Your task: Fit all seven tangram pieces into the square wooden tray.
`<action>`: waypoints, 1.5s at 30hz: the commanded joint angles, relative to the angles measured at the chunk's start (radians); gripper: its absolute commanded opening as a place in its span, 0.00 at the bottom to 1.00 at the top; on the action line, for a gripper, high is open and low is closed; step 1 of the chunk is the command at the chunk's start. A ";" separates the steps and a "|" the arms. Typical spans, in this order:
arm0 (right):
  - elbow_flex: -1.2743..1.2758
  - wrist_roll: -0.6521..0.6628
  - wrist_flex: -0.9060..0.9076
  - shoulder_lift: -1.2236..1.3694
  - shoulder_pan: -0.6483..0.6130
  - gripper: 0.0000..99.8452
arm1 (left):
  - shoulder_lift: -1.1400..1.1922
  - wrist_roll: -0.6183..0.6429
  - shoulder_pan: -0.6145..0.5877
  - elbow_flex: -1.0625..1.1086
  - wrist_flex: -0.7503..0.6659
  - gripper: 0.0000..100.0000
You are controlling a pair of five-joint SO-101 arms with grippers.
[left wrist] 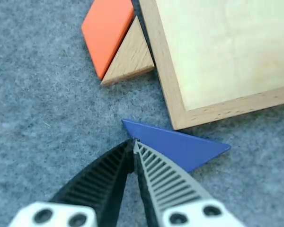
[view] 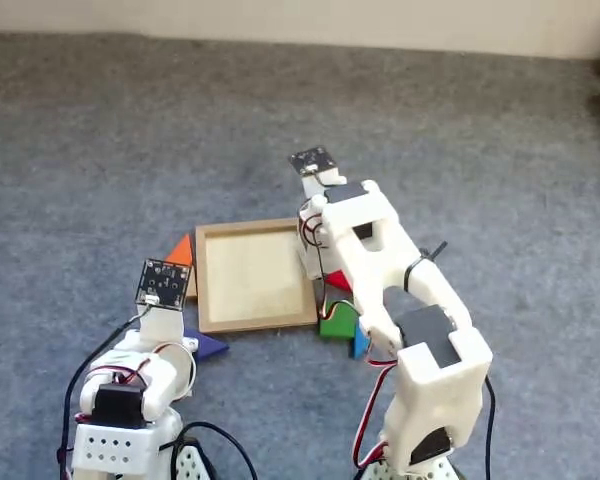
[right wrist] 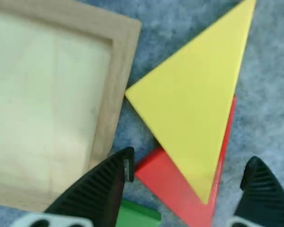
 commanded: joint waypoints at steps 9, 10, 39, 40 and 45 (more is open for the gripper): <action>-0.024 -0.006 -0.002 -0.010 0.004 0.35 | -0.027 0.009 -0.012 0.021 0.006 0.01; -0.018 -0.006 0.001 -0.010 0.002 0.35 | -0.027 0.009 -0.012 0.021 0.006 0.01; -0.016 -0.002 0.045 -0.007 -0.010 0.26 | -0.027 0.009 -0.012 0.021 0.006 0.01; -0.015 -0.002 0.041 -0.007 -0.008 0.25 | -0.027 0.009 -0.012 0.021 0.006 0.01; 0.016 -0.002 0.013 -0.008 -0.007 0.25 | -0.027 0.009 -0.012 0.021 0.006 0.01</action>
